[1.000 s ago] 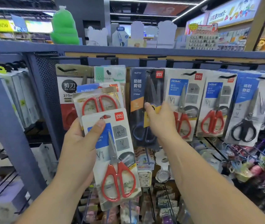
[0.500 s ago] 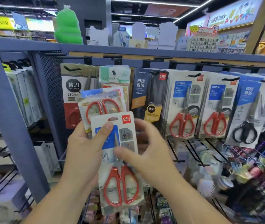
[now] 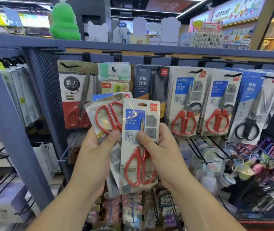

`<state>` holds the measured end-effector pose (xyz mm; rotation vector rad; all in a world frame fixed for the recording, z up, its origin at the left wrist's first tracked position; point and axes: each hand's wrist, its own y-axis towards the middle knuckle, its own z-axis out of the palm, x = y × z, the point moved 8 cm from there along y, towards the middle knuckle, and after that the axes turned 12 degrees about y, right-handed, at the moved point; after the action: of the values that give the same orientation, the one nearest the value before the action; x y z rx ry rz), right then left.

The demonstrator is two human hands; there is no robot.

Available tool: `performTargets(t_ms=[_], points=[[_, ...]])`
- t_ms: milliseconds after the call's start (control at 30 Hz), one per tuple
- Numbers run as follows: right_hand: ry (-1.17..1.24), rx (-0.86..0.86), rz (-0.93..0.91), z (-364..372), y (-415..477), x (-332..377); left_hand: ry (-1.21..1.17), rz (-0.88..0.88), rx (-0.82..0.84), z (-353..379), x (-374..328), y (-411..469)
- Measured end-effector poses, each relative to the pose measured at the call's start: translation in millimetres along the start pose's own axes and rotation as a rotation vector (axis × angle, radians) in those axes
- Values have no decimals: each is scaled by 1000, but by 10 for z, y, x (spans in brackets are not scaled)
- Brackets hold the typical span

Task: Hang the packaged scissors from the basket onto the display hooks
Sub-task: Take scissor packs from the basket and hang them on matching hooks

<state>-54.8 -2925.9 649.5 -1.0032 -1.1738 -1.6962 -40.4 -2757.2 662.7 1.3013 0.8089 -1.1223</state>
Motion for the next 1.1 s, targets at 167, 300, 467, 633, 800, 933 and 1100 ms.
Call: performTargets(t_ms=[167,300,467,633,800,933,1100], points=[[13,-42,18,-286,-55,20,52,2,-42,-53,65,-6],[73,-117,-1,-672,-185,136,64,2,-4,43,116,-5],[65,-242,43,-1167,-392,155,73,-53,59,372,243,-59],[29,-250,36,-1631,-484,281,79,-63,92,829,306,-128],[43,-272,41,-2225,-443,401,82,-35,65,1286,324,-130],[42,-249,42,-2598,-380,403,111,-27,37,1623,354,-152],[29,-207,47,-2927,-229,390,174,-46,-8,1892,387,-168]])
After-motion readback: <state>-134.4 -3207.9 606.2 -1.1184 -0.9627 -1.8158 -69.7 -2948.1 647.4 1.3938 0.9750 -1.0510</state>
